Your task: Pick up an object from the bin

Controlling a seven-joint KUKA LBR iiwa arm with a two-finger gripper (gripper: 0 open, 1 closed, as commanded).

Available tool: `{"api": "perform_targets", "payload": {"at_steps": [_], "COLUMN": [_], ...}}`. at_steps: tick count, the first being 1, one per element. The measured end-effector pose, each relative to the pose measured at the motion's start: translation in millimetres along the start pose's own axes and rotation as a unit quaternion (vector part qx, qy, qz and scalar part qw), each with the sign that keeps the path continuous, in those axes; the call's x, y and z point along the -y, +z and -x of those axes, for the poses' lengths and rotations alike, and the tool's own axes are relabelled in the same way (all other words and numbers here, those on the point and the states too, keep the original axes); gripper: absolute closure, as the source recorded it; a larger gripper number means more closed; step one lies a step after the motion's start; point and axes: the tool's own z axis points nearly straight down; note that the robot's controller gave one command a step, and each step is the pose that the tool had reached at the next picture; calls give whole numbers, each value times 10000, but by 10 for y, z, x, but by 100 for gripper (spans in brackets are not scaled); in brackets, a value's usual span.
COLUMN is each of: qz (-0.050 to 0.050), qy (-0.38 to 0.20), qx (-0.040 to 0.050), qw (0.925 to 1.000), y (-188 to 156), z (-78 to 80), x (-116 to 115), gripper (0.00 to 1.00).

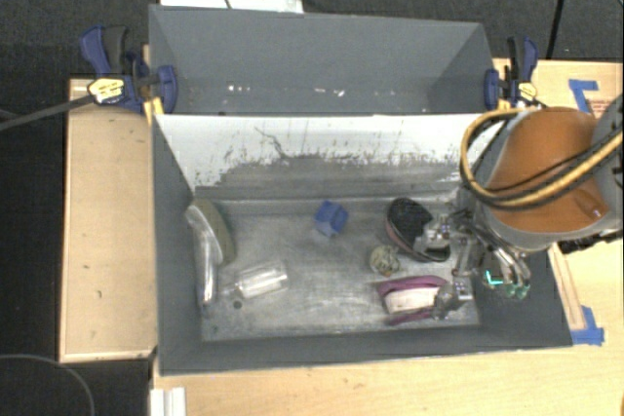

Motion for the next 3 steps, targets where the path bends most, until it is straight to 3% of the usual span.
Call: {"api": "perform_targets", "payload": {"at_steps": [1, 2, 3], "qz": [0, 3, 5], "qy": [893, 862, 994], "qx": [66, 75, 73], "qw": [9960, 9962, 9950], "y": [852, 835, -659], "z": [24, 29, 126], "x": [-50, -55, -266], "gripper": [0, 100, 100]}}
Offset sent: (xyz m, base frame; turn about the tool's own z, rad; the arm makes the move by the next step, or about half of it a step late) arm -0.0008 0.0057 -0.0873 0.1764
